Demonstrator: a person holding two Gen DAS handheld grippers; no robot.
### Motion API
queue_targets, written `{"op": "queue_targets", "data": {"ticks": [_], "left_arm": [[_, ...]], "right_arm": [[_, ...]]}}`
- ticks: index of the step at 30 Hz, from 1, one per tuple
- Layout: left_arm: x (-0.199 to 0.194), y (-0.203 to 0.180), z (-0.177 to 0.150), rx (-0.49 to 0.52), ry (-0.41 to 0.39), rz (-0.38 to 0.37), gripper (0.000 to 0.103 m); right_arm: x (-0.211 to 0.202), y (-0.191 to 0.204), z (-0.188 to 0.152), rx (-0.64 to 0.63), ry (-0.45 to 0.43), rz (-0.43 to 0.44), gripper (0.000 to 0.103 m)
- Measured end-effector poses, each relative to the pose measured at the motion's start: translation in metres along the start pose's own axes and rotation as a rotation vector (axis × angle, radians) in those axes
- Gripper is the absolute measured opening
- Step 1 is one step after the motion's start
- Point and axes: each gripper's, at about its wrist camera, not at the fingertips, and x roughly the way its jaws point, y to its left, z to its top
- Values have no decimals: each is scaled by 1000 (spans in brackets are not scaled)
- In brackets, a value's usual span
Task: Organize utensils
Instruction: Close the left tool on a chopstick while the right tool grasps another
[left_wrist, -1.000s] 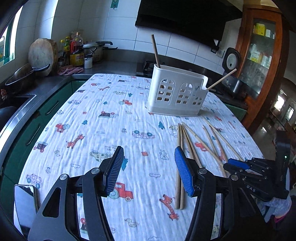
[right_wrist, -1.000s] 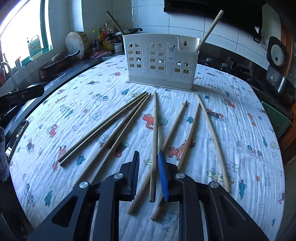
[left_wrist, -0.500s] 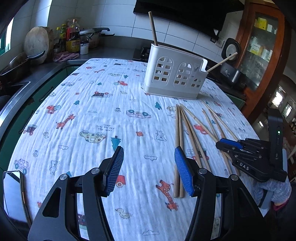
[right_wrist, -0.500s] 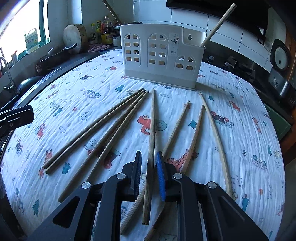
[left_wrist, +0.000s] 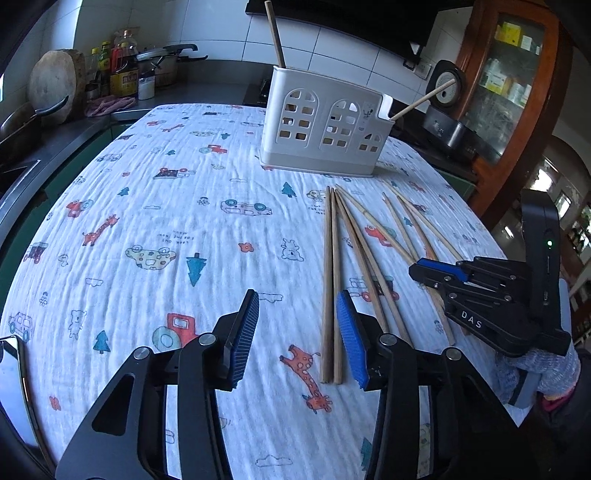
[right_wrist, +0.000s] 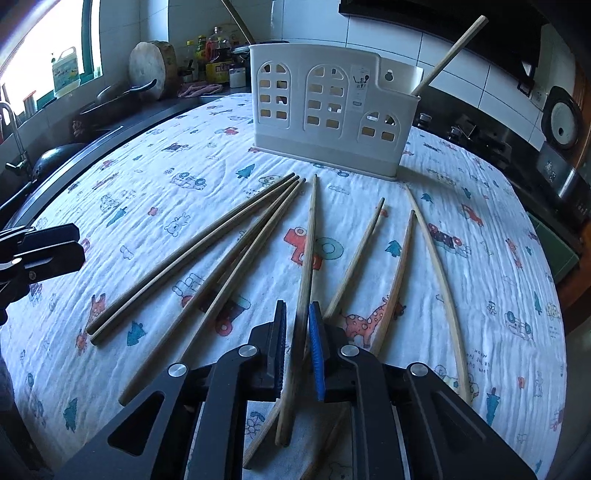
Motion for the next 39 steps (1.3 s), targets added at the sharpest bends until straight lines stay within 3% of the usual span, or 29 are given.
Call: {"op": "queue_targets", "data": {"ticks": [7, 14, 30, 36, 39], "left_arm": [[21, -12, 0, 38, 63, -39, 24], [52, -18, 5, 37, 131, -50, 16], [66, -19, 15, 19, 168, -42, 13], [68, -30, 14, 76, 156, 12, 13], [68, -31, 15, 81, 159, 24, 6]], "right_arm": [[1, 0, -3, 44, 12, 18, 10], [-3, 1, -8, 61, 17, 26, 10], [-4, 1, -9, 66, 10, 30, 11], [-4, 4, -10, 51, 6, 11, 10], [-5, 3, -9, 58, 5, 13, 9]]}}
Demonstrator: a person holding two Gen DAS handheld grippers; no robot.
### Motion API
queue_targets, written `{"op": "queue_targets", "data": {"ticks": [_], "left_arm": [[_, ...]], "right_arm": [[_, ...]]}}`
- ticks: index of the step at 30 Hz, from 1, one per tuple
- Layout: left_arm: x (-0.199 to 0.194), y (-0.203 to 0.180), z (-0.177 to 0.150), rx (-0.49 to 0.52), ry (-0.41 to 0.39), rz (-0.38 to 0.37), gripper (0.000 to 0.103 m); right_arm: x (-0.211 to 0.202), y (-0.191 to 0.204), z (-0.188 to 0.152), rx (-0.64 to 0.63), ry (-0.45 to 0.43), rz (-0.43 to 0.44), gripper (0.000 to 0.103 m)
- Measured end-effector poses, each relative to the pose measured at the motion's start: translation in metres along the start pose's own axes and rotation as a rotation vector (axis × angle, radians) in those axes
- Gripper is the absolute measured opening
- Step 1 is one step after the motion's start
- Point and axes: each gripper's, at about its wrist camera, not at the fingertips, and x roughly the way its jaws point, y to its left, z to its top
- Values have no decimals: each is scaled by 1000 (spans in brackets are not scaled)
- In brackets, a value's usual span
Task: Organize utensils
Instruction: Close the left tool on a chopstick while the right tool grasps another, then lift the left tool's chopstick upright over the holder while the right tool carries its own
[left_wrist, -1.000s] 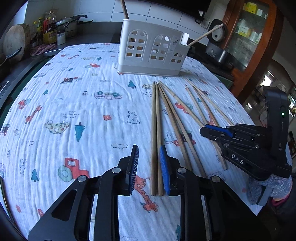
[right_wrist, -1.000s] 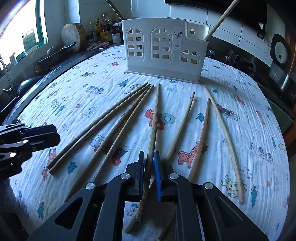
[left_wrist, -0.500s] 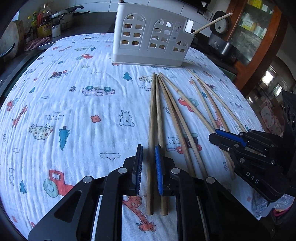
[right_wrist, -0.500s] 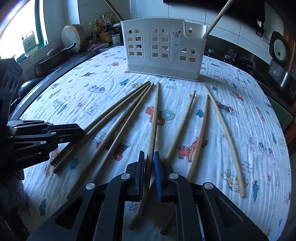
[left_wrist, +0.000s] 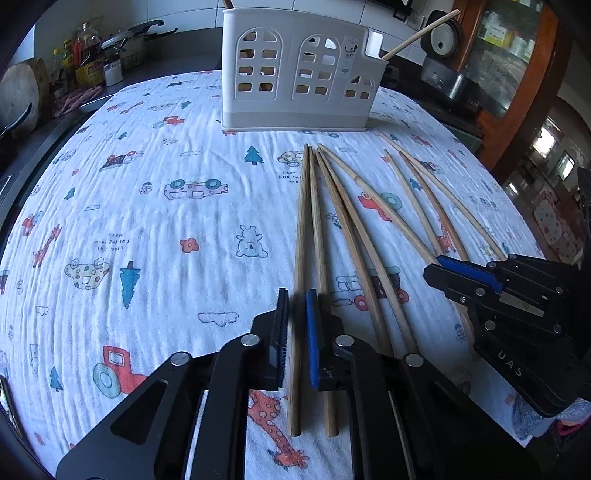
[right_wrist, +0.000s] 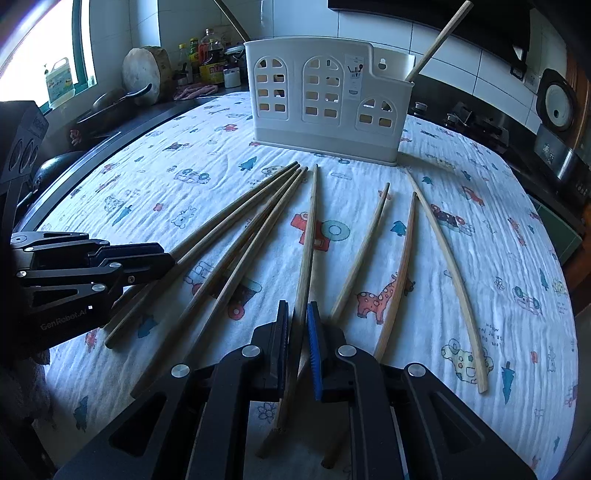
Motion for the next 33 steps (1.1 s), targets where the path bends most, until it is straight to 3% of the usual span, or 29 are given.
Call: {"op": "queue_targets", "data": {"ticks": [3, 8, 22, 33], "left_arm": [[-2, 6, 2, -28, 11, -43, 6], [-18, 5, 5, -11, -24, -51, 6], [-80, -5, 41, 55, -221, -88, 6], [-97, -8, 80, 100, -268, -91, 6]], "right_arm": [[-7, -1, 3, 0, -19, -5, 9], [-27, -3, 13, -17, -76, -23, 9], [-89, 3, 72, -85, -260, -20, 8], [-98, -12, 132, -61, -253, 44, 8]]}}
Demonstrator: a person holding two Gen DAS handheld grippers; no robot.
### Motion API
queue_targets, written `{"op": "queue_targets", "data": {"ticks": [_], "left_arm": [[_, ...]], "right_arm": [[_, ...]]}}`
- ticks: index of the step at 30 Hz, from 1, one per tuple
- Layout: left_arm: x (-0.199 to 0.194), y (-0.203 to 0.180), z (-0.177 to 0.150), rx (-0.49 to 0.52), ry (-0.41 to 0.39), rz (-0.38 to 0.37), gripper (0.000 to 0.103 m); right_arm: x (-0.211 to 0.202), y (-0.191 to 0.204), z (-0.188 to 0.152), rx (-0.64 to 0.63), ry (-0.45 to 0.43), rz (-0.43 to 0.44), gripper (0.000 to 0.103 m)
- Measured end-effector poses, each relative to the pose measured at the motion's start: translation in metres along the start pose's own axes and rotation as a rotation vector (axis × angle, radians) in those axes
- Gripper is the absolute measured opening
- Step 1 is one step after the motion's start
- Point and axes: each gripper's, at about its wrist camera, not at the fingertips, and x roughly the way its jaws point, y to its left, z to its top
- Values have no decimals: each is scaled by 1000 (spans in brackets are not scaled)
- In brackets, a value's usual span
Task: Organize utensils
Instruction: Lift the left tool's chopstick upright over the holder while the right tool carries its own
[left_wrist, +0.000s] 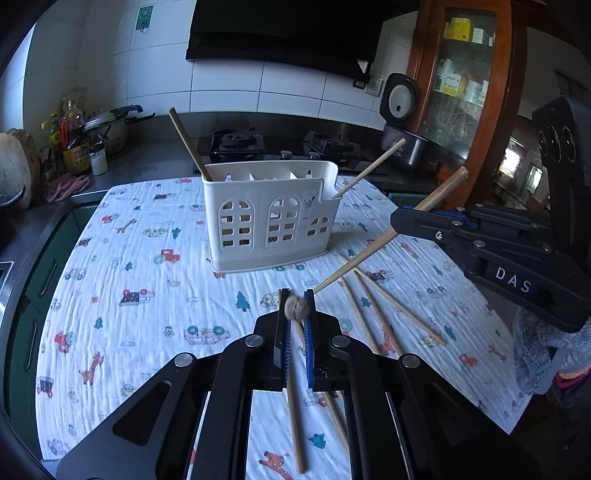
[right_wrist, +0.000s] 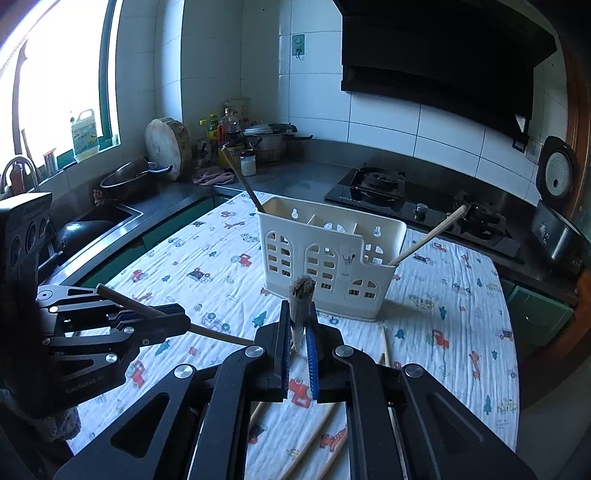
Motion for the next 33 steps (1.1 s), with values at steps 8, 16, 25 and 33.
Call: {"op": "queue_targets", "data": {"ticks": [8, 16, 25, 33], "left_arm": [[-6, 5, 45, 26, -14, -13, 6], [-28, 2, 105, 66, -108, 2, 6], [-32, 2, 170, 77, -257, 87, 6], [12, 21, 182, 17, -249, 147, 6]], "right_arm": [[-12, -29, 62, 2, -9, -9, 8], [-26, -54, 107, -8, -23, -53, 8], [-11, -71, 125, 0, -32, -95, 8], [21, -77, 115, 5, 20, -78, 8]]}}
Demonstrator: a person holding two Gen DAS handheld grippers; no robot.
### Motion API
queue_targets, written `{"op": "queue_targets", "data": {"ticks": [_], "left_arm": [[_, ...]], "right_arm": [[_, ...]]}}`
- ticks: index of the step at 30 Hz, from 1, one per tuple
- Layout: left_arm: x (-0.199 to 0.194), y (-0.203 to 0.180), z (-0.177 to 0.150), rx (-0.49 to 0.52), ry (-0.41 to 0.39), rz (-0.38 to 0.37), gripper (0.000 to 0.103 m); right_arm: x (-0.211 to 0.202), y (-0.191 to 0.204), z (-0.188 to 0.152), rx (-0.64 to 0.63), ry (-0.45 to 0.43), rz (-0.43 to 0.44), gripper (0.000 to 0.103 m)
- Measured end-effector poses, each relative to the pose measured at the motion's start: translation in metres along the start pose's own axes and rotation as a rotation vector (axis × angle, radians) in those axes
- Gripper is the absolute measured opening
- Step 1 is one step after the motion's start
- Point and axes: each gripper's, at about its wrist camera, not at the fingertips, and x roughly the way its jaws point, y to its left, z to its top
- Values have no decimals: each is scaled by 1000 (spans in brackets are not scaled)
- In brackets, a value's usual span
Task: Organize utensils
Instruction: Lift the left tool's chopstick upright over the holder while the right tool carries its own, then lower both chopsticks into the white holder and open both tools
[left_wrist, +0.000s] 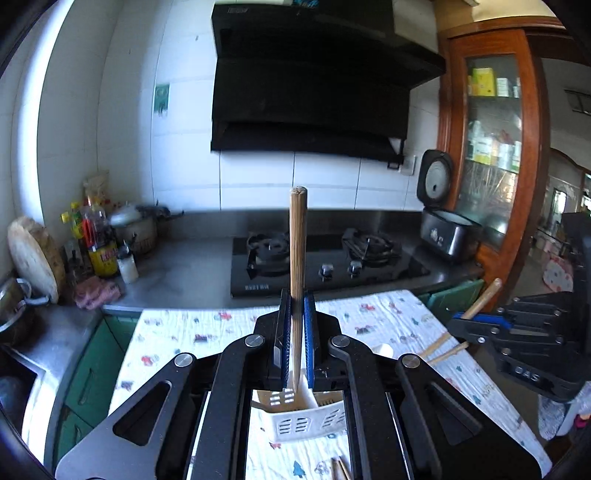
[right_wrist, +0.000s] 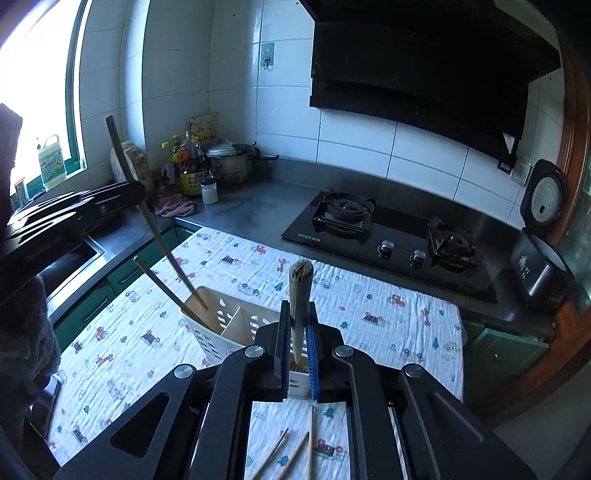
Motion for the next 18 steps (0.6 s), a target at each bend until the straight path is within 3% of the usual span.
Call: {"op": "queue_targets", "data": {"ticks": [9, 18], "left_arm": [[46, 24, -27, -72, 132, 3, 6], [63, 30, -45, -74, 201, 16, 6]], "right_arm": [[21, -2, -14, 13, 36, 16, 8], [23, -5, -26, 43, 37, 23, 9]]}}
